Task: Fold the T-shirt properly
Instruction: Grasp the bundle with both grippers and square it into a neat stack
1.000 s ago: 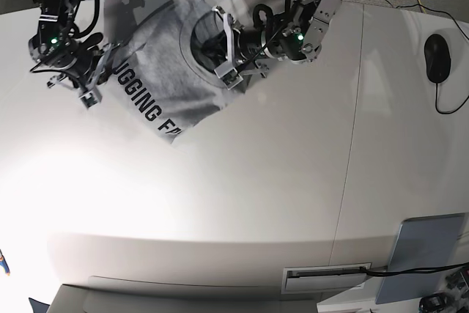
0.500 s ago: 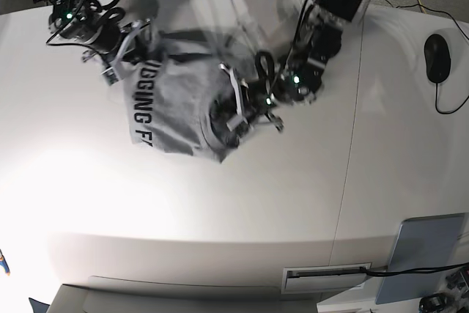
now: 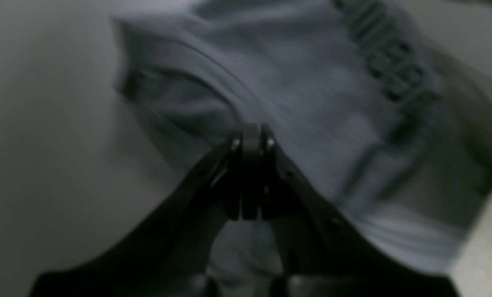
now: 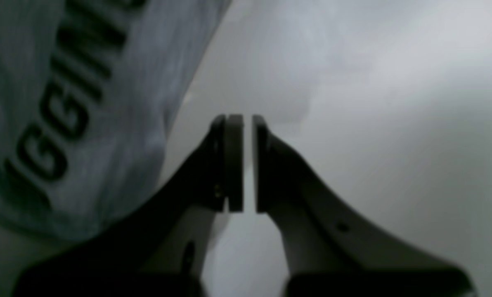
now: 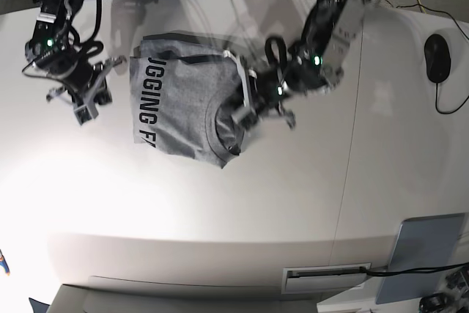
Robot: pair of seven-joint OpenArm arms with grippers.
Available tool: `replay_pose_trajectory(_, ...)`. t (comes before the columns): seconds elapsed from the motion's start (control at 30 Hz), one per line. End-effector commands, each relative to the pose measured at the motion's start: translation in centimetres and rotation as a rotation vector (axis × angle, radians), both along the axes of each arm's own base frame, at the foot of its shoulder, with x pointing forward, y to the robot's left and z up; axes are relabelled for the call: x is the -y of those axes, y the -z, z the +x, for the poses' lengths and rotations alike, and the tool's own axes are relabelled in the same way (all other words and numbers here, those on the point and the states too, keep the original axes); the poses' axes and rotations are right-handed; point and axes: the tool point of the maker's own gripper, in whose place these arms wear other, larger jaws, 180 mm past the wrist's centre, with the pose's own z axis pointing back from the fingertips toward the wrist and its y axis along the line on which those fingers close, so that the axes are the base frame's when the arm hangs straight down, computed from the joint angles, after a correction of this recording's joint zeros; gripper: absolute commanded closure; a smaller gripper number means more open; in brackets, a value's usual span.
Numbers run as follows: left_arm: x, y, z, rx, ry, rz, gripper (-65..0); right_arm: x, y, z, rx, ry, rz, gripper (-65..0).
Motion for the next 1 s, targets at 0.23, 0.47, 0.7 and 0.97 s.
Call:
replay_pose_trajectory(0.23, 0.7, 3.1, -7.2, -0.164, 0.000, -0.064, 0.0, -1.2, -2.7, 8.4, 0.158, -0.037, -0.056, -4.4)
replay_pose_trajectory(0.47, -1.1, 5.5, -7.6, -0.158, -0.138, -0.012, 0.0, -4.1, 1.5, 12.9, 0.026, -0.104, -0.071, -4.4)
replay_pose_trajectory(0.7, -2.5, 10.3, -6.5, -0.217, -0.174, 0.062, 0.0, -5.0, 5.4, 9.8, -0.135, -0.140, -0.121, -4.4)
replay_pose_trajectory(0.97, -5.3, 8.7, 1.4, -0.097, -0.258, 0.080, 0.0, -6.9, 6.1, 3.2, -0.130, -0.160, -0.121, -4.3)
